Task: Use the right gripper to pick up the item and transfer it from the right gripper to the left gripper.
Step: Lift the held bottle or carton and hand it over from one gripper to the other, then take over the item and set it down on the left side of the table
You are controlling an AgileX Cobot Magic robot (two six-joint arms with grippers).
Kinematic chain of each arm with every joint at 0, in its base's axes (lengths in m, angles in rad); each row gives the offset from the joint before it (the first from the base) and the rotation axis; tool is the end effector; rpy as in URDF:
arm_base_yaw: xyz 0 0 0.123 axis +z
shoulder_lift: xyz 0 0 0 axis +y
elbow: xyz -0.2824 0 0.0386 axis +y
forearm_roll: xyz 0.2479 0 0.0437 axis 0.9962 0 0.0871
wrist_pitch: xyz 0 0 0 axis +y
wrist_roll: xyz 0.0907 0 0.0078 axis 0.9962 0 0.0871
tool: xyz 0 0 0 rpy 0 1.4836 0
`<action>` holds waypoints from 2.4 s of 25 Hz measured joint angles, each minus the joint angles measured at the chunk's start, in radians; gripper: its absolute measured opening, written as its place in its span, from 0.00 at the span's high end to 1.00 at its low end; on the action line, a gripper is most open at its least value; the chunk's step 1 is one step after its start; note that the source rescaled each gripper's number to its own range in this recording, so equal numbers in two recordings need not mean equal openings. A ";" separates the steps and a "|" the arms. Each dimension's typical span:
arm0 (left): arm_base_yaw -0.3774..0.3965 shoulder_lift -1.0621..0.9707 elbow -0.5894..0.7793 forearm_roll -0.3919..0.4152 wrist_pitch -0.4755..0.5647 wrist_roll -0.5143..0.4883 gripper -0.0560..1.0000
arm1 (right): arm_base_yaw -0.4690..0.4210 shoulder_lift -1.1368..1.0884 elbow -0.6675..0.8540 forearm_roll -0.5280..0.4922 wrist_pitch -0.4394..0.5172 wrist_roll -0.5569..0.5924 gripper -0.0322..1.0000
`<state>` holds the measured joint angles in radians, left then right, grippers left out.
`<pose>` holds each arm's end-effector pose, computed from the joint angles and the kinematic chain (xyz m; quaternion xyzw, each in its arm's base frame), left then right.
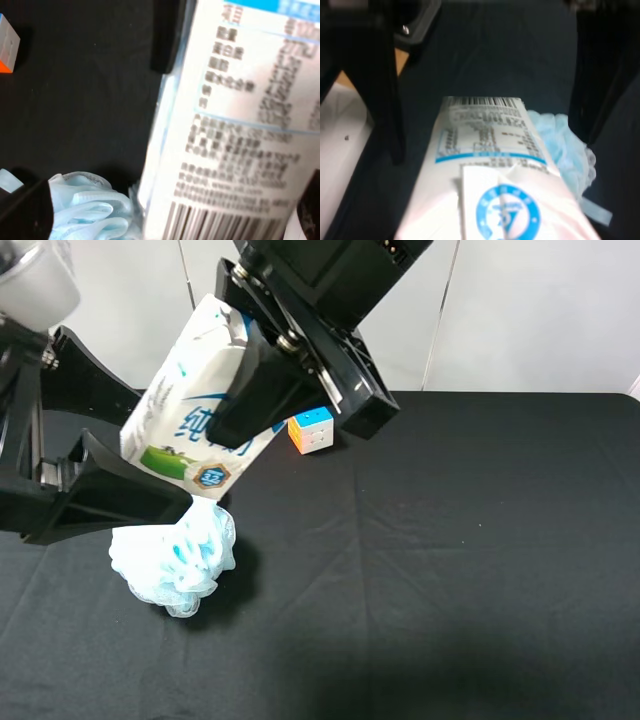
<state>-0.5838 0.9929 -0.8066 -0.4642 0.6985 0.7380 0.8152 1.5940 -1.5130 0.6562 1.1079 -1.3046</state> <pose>0.1473 -0.1288 0.3186 0.4685 0.7775 -0.1745 0.3815 0.1947 0.2792 0.3636 -0.7675 0.5138 0.2512 0.2895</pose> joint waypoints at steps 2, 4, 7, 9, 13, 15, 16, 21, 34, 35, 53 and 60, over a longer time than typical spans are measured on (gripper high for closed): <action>0.000 0.000 0.000 -0.001 0.000 0.009 0.05 | 0.000 0.000 0.000 0.008 -0.003 -0.009 0.97; 0.000 0.000 0.000 -0.007 0.000 0.034 0.05 | 0.000 0.000 0.000 0.011 -0.007 -0.014 0.97; 0.000 0.007 0.000 -0.043 0.000 0.100 0.05 | 0.000 0.000 0.000 0.013 -0.014 -0.016 0.97; 0.000 0.020 0.000 -0.073 0.004 0.148 0.05 | 0.000 0.000 0.000 0.014 -0.020 -0.024 0.97; 0.000 0.048 0.000 -0.134 0.006 0.230 0.08 | 0.000 0.000 0.000 0.022 -0.024 -0.032 0.97; 0.000 0.051 0.000 -0.150 0.006 0.253 0.12 | 0.000 0.000 0.000 0.024 -0.024 -0.035 0.97; 0.000 0.051 0.000 -0.153 0.006 0.257 0.14 | 0.000 0.000 0.000 0.024 -0.025 -0.036 0.97; 0.000 0.051 0.000 -0.154 0.000 0.262 0.64 | 0.000 0.000 0.000 0.027 -0.022 -0.038 0.97; 0.000 0.053 0.000 -0.156 -0.043 0.337 0.93 | 0.000 -0.008 0.000 0.020 -0.032 -0.026 0.97; 0.000 0.053 0.000 -0.156 -0.048 0.340 0.93 | 0.000 -0.009 0.000 0.018 -0.036 -0.024 0.97; -0.003 0.053 0.000 -0.178 -0.036 0.352 0.94 | 0.000 -0.010 -0.005 0.035 -0.053 0.063 0.02; -0.003 0.053 0.000 -0.178 -0.036 0.352 0.94 | 0.000 -0.042 -0.005 0.021 0.031 0.063 0.02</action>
<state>-0.5868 1.0463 -0.8066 -0.6426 0.6625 1.0903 0.8152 1.5524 -1.5185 0.6776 1.1389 -1.2414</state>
